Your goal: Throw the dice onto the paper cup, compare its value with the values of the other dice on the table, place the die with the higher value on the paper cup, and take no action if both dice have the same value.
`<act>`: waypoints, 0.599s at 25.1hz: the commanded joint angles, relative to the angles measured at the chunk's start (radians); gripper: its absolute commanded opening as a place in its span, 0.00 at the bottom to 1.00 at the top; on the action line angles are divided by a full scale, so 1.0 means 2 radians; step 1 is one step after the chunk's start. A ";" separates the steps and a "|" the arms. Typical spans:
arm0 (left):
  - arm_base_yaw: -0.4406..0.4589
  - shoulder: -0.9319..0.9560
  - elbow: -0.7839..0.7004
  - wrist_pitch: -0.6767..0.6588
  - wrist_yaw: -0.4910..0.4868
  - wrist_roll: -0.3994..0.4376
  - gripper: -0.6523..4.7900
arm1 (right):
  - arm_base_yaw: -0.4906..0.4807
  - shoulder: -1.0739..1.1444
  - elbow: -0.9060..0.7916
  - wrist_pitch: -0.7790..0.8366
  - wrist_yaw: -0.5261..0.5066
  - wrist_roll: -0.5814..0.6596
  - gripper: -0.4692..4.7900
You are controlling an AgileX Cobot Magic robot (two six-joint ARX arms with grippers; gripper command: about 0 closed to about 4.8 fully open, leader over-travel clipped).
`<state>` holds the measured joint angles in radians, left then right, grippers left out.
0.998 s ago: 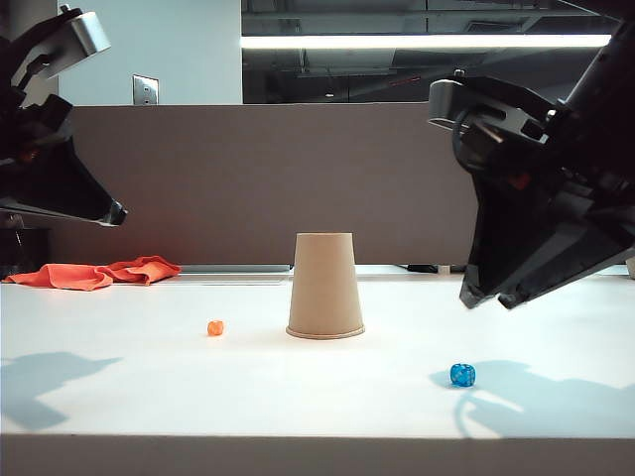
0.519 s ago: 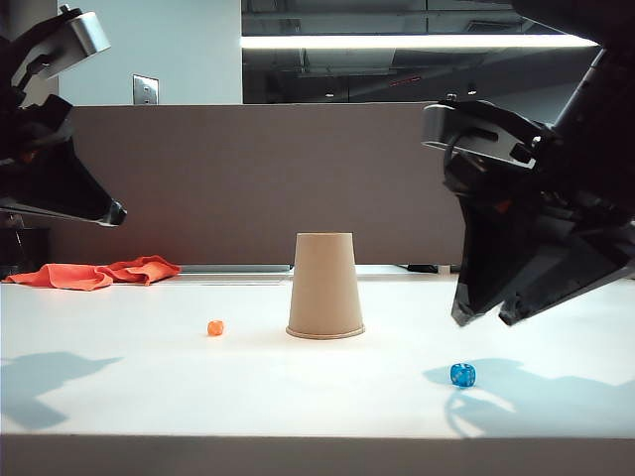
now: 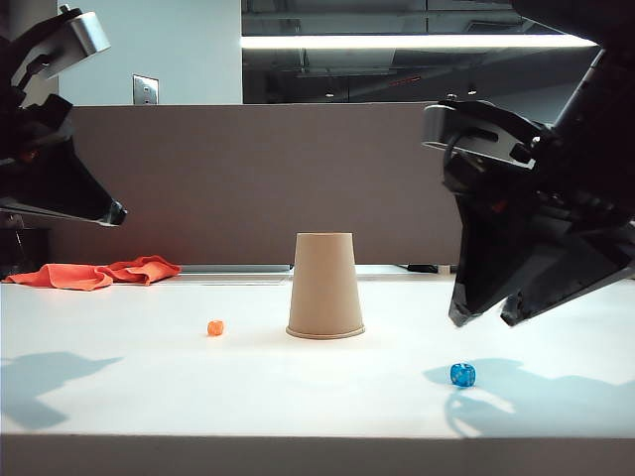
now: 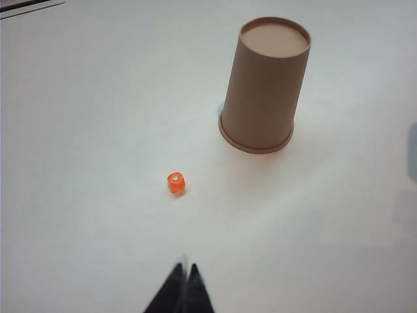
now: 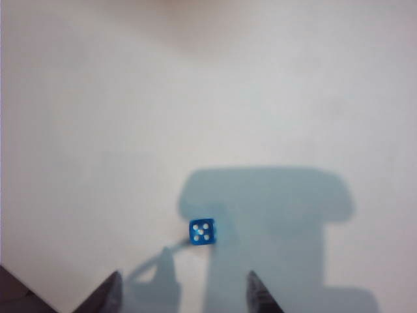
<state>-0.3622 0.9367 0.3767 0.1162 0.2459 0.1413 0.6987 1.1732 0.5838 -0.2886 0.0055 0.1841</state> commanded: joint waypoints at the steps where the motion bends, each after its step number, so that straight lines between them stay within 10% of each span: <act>1: -0.001 -0.001 0.002 0.006 0.001 -0.001 0.11 | 0.001 0.000 0.002 0.010 0.002 0.001 0.55; 15: -0.001 -0.001 0.002 0.006 0.001 -0.006 0.11 | 0.001 0.006 0.002 0.029 0.001 -0.001 0.55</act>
<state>-0.3622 0.9367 0.3767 0.1162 0.2459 0.1402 0.6991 1.1793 0.5838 -0.2432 0.0055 0.1829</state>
